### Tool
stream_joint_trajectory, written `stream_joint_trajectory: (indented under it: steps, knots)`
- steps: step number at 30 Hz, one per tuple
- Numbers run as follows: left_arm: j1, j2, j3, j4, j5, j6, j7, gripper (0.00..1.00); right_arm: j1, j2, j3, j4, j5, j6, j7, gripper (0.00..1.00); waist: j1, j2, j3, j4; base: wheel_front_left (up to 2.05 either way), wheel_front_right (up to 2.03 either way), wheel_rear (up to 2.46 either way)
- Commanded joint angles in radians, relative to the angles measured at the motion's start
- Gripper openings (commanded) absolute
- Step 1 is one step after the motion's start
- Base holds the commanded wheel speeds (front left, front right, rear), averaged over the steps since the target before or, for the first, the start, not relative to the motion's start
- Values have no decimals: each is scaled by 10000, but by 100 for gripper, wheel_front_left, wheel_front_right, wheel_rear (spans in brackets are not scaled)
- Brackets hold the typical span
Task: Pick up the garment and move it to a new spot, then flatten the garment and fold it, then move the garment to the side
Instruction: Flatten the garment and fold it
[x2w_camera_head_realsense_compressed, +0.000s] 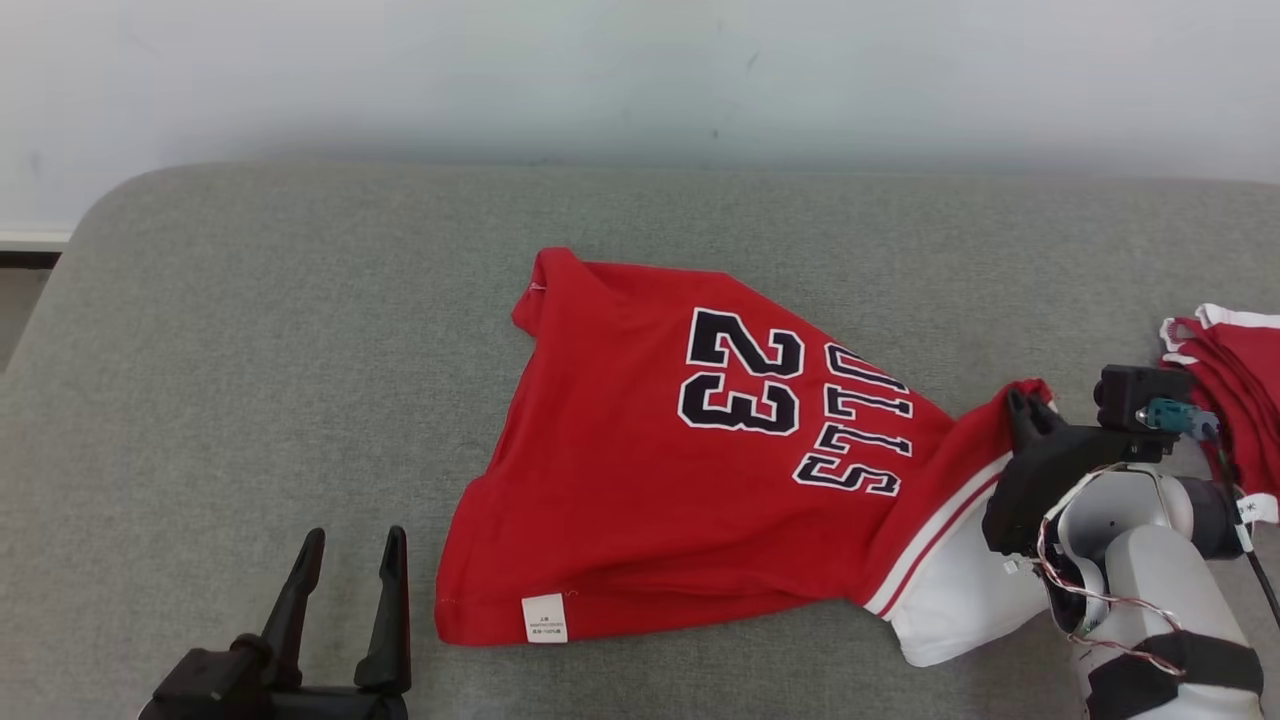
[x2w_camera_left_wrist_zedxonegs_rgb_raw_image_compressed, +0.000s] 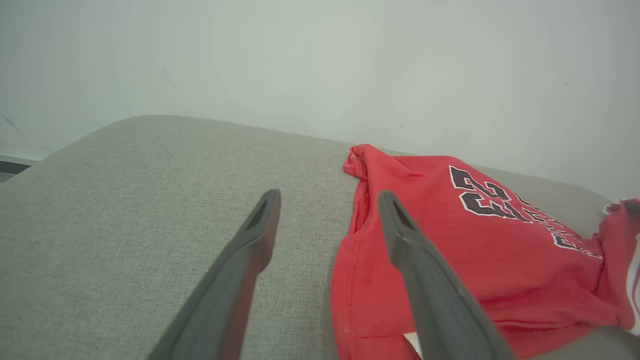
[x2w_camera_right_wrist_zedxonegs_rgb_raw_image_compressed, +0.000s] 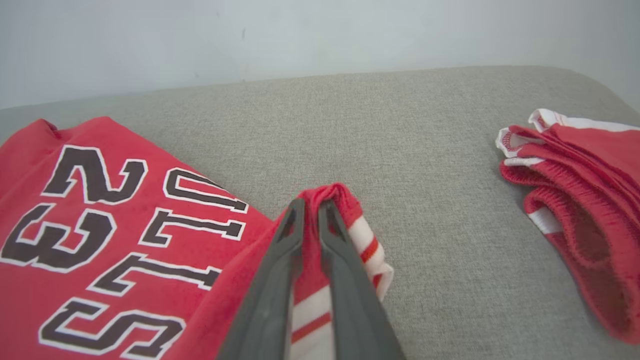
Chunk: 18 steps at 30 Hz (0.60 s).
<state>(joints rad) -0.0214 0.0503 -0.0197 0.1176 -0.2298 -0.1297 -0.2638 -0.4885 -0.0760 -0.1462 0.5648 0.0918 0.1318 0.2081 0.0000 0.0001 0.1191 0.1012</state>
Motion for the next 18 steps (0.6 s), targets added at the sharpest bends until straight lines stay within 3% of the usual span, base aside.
stream_joint_trajectory:
  steps: [1, 8, 13, 18]
  knots:
    - [-149, 3, 9, -2, 59, -7, -5, 100, -208, -146, 67, 292, -236, -27, -287, 100, 0, -1, 101, 123, 0, 0, 0]
    - [-11, 3, 168, 15, 100, -2, -5, 100, -736, -646, 517, 1462, -1064, -27, -2204, 100, 0, -1, -14, 48, 0, 0, 0]
    - [146, 1, 374, -38, 105, -2, -5, 100, -395, -703, 766, 1172, -1161, -27, -3929, 100, 0, -1, -286, -282, 0, 0, 0]
    - [323, 4, 613, 14, 100, 31, -5, 100, 471, -756, 1277, 117, -927, -27, -4595, 100, 0, -1, -660, -675, 0, 0, 0]
